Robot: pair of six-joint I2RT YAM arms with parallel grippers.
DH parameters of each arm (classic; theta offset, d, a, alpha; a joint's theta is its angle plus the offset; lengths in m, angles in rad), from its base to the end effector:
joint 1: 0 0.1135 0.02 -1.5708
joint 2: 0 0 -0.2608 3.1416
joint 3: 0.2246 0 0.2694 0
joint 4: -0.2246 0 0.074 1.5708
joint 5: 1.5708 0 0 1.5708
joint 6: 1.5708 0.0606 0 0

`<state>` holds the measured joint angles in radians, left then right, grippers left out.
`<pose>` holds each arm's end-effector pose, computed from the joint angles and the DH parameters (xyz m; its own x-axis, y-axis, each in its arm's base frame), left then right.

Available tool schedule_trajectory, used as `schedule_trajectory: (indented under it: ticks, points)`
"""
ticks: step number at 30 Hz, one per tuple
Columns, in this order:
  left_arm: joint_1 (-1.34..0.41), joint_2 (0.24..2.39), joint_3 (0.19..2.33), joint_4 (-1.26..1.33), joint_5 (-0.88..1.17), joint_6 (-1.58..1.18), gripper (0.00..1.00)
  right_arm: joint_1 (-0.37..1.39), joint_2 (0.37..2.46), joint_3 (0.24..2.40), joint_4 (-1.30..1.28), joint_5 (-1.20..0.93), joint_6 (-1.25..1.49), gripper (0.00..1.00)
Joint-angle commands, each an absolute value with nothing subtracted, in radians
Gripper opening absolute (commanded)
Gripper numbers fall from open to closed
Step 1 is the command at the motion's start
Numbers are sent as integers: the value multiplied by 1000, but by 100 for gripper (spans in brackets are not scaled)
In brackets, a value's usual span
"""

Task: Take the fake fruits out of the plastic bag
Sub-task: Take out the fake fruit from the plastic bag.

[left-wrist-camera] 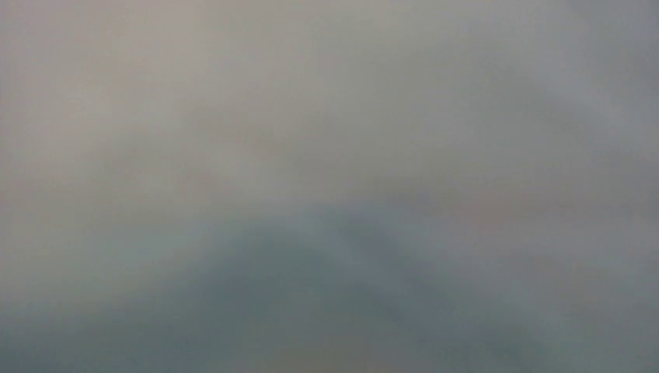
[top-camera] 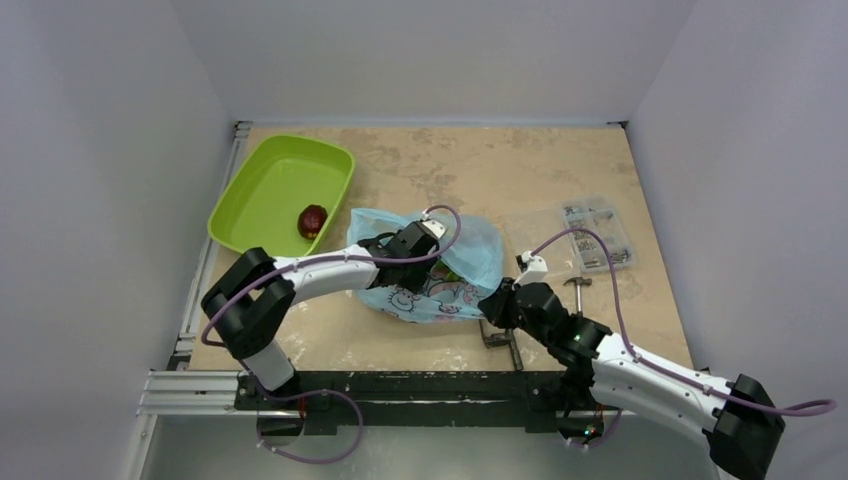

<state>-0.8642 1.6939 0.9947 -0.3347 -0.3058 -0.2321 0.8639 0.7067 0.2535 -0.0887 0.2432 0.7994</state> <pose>0.2470 -0.2612 0.1360 -0.6868 0.4667 -0.5573 0.4802 0.8668 0.1341 0.1396 0.1410 0.1533 -0.6666 0.2910 -0.6863 -0.1809 0.8300 0.5276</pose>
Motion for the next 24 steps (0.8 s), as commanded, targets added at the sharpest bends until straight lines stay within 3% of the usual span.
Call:
schedule_trajectory:
  ticks: [1, 8, 11, 17, 21, 24]
  points:
    - [-861, 1539, 991, -304, -181, -260, 38, 867, 705, 258, -57, 249, 784, 11]
    - [-861, 1357, 958, -212, 52, -283, 29, 867, 704, 256, -56, 247, 785, 11]
    - [-859, 1303, 930, -192, 101, -304, 19, 867, 707, 256, -53, 247, 783, 11]
    - [-853, 1180, 847, -114, 168, -354, 18, 867, 712, 255, -51, 246, 782, 11]
    - [-803, 1082, 743, 83, 265, -465, 17, 867, 714, 256, -46, 243, 779, 11]
    - [-761, 1023, 627, 343, 329, -592, 11, 867, 718, 256, -43, 240, 778, 11]
